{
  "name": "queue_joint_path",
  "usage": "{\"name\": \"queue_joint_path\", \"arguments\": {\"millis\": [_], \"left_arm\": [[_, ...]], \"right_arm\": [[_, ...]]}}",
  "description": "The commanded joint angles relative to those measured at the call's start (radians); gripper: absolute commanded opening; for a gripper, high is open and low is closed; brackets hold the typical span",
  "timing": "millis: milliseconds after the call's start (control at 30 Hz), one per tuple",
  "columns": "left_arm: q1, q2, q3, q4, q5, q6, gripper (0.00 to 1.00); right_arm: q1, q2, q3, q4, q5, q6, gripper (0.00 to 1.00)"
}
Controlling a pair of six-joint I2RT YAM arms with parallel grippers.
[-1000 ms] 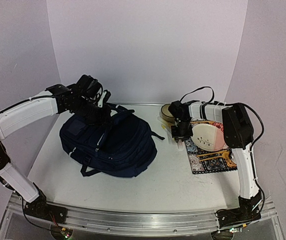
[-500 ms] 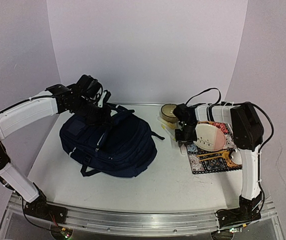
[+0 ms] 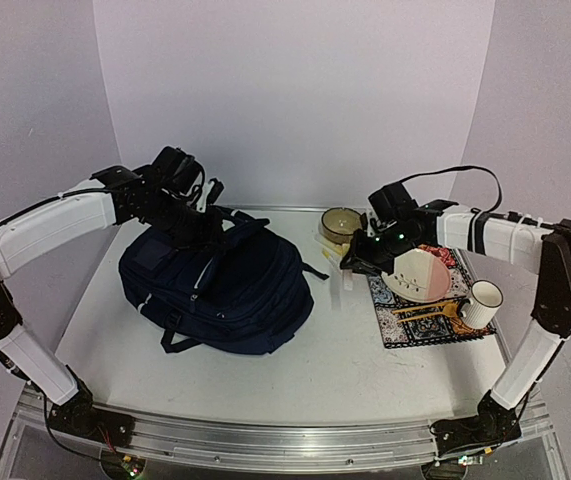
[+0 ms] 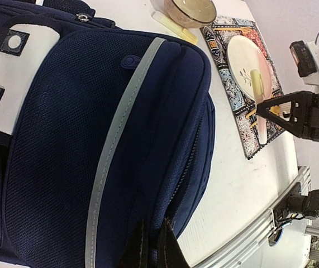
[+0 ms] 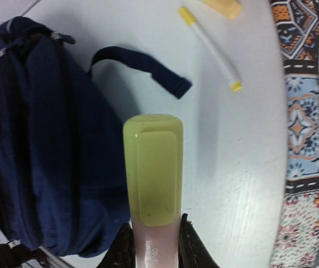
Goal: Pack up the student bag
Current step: Place the pen in the lower front pocket of the bag.
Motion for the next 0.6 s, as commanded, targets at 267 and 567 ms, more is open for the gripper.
{"name": "queue_joint_path", "arguments": {"millis": [267, 567], "left_arm": [[0.005, -0.046, 0.098, 0.056, 0.109, 0.035, 0.0], [0.0, -0.072, 0.09, 0.084, 0.193, -0.009, 0.0]], "right_arm": [[0.193, 0.07, 0.114, 0.35, -0.055, 0.304, 0.0], [0.285, 0.276, 0.319, 0.446, -0.058, 0.41, 0.01]]}}
